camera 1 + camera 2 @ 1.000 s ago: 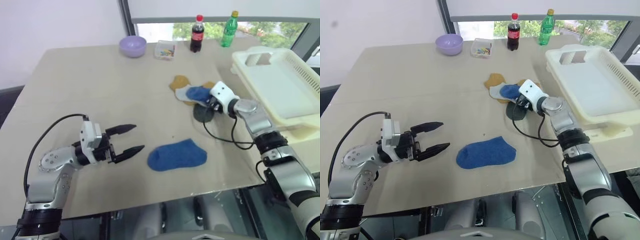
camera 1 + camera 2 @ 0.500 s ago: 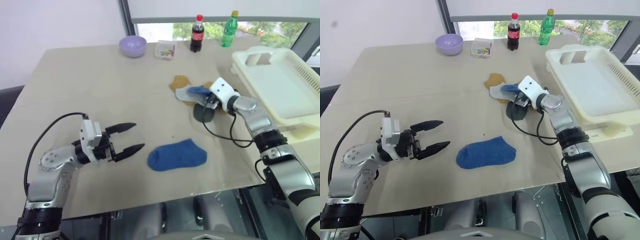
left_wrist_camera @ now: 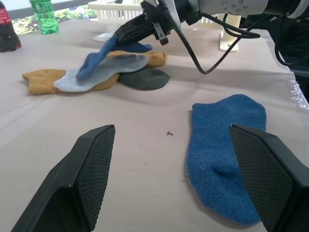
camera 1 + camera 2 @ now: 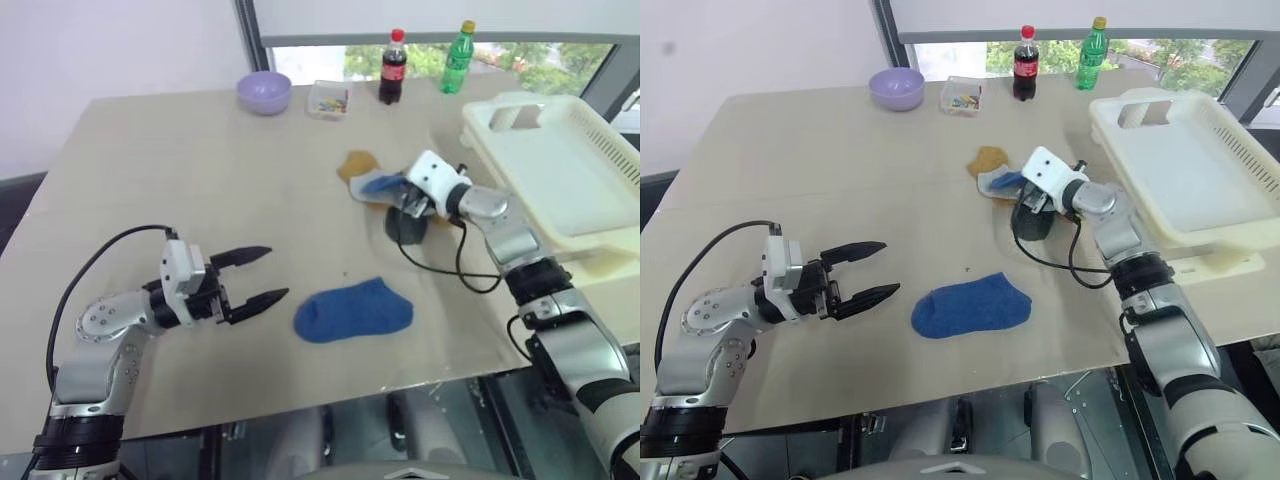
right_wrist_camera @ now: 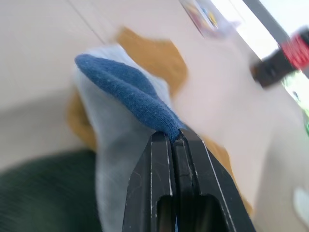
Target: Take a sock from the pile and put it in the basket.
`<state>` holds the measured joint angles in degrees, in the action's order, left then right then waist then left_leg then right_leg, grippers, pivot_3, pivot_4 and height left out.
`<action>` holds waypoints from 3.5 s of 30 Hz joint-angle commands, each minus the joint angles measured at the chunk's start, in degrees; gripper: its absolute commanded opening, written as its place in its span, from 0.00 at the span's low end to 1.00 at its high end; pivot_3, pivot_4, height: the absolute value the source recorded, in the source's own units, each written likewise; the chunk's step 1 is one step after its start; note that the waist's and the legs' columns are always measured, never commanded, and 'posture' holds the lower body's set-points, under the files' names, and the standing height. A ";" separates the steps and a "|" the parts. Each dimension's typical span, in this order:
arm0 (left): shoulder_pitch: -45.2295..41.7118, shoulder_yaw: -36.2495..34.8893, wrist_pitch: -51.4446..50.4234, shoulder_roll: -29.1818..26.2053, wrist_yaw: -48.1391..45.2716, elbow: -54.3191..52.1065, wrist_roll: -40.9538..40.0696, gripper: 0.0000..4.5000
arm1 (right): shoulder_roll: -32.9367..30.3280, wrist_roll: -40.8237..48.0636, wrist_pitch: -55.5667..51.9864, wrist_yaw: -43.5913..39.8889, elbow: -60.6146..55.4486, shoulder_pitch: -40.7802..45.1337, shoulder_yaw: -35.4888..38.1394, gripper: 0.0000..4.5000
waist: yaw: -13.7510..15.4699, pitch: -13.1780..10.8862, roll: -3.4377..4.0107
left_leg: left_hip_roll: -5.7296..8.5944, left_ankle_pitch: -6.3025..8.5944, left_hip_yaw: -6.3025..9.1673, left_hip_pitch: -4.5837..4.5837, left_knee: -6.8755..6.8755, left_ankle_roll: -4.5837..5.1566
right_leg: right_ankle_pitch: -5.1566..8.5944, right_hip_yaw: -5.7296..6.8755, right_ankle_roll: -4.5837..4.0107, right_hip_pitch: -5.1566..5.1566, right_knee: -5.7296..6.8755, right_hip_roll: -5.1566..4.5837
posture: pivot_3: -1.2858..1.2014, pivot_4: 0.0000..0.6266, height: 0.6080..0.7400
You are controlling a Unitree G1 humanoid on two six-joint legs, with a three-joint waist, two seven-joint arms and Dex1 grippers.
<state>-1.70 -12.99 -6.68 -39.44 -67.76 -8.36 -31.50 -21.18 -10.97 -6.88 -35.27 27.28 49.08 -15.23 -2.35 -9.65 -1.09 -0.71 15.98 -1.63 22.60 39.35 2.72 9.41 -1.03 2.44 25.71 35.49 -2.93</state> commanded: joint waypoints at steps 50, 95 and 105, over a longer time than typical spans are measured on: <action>-15.00 11.47 -7.22 -1.22 16.60 12.77 18.20 0.90 | 5.33 20.09 -54.02 -1.85 -38.83 -17.85 8.34 0.45 | 0.48 -0.03 -0.06 | 0.19 -0.04 0.29 0.06 0.01 -0.07 | 0.00 0.27 0.04 -0.03 0.05 -0.05 | 0.52 0.24 0.96; -13.86 4.82 -23.29 6.31 16.40 11.65 6.18 0.01 | 4.29 26.58 -52.81 2.02 -39.20 -17.67 3.69 0.00 | 0.38 0.03 -0.07 | 0.09 -0.12 0.33 -0.05 0.04 -0.14 | 0.05 0.24 0.32 -0.05 0.27 -0.07 | 0.52 0.24 0.96; -8.51 -2.42 -40.65 4.41 16.36 -0.07 -9.85 0.01 | 5.45 33.36 -64.11 4.84 -51.77 -17.77 7.78 0.00 | 0.18 -0.03 -0.10 | 0.09 -0.11 0.40 0.14 0.02 -0.14 | -0.08 0.31 0.23 0.03 0.14 -0.09 | 0.52 0.24 0.96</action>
<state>-10.48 -13.68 -46.59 -34.16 -50.74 -5.57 -39.39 -15.73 20.93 -69.67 -30.87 -21.22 31.02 -9.45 -2.17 -9.68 -1.19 -0.62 15.87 -1.22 22.73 39.37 2.58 9.46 -0.72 2.55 25.75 35.63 -3.02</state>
